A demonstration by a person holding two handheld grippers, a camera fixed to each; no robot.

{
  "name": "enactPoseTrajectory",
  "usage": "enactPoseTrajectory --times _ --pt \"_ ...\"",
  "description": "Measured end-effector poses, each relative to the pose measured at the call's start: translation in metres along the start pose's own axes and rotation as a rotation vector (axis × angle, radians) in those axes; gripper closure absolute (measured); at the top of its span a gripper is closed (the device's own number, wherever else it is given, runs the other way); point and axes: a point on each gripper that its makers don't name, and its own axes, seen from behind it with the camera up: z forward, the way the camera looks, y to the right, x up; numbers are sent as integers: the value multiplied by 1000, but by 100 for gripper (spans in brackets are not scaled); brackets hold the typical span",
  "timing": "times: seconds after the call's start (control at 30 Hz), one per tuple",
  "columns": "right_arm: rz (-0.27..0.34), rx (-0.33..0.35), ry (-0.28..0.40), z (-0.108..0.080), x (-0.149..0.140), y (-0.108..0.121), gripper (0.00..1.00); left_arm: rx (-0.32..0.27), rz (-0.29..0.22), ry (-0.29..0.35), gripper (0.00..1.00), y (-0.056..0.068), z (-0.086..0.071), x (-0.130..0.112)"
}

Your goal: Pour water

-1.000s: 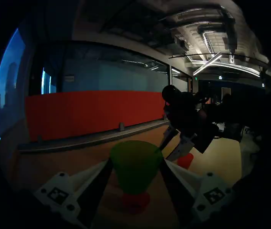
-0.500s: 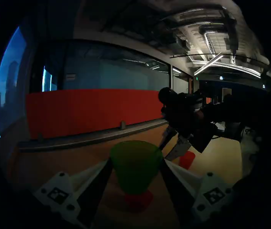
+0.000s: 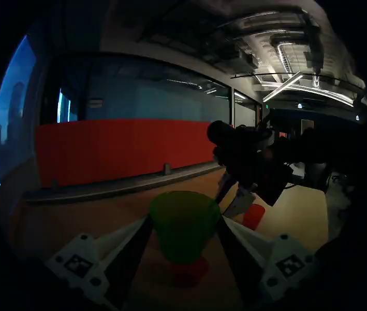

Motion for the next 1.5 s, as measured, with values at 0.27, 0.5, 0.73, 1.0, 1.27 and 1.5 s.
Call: enactPoseTrajectory --times 0.27,0.5,0.73,1.0,1.27,1.5 --pt "4 -8 -40 5 2 1 7 -1 -2 1 14 -2 -1 1" --pt "4 -7 -64 11 2 0 7 0 -6 1 14 -3 -3 1" --pt "12 4 -71 15 2 -3 7 0 -5 1 14 -2 -3 0" --pt "34 11 -70 15 3 -2 7 0 -4 0 14 -2 -2 -2" --pt "31 16 -68 14 2 -4 7 0 -6 0 14 -1 -2 -3" --pt "38 29 -46 12 3 -7 7 1 -9 2 14 -1 -2 -2"
